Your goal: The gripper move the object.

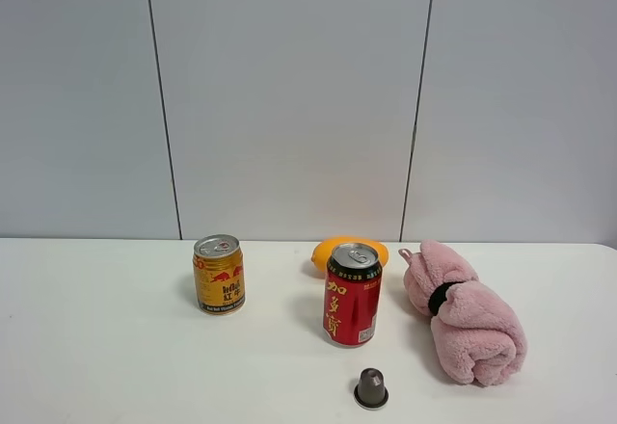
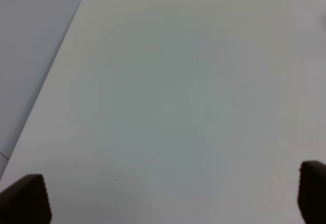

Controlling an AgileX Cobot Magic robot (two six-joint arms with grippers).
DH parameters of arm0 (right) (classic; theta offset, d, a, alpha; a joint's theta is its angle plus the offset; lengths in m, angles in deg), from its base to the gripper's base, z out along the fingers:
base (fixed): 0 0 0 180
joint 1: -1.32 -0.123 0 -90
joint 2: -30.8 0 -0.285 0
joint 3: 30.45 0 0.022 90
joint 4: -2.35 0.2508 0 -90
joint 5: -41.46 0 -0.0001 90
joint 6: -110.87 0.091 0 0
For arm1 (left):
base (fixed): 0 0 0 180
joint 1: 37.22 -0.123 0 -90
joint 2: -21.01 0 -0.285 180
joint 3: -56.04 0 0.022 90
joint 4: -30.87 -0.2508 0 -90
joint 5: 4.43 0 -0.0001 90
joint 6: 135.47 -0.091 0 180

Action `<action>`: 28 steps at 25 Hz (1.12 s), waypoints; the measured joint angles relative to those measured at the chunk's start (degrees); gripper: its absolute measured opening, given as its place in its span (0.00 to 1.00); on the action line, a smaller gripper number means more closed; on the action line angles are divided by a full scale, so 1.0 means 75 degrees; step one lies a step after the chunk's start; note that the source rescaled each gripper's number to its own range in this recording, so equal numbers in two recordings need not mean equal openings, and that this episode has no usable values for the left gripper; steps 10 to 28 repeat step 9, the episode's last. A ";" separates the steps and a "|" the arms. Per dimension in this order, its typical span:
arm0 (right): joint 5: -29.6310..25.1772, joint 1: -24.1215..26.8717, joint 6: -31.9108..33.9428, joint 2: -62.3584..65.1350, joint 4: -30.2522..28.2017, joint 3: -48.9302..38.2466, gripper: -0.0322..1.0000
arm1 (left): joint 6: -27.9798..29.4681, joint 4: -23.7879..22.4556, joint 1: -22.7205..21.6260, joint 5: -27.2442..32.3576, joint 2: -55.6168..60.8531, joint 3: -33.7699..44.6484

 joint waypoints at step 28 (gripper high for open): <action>0.0000 0.0000 0.0000 0.0000 0.0000 0.0000 0.96 | 0.0000 0.0000 0.0000 0.0000 0.0000 0.0000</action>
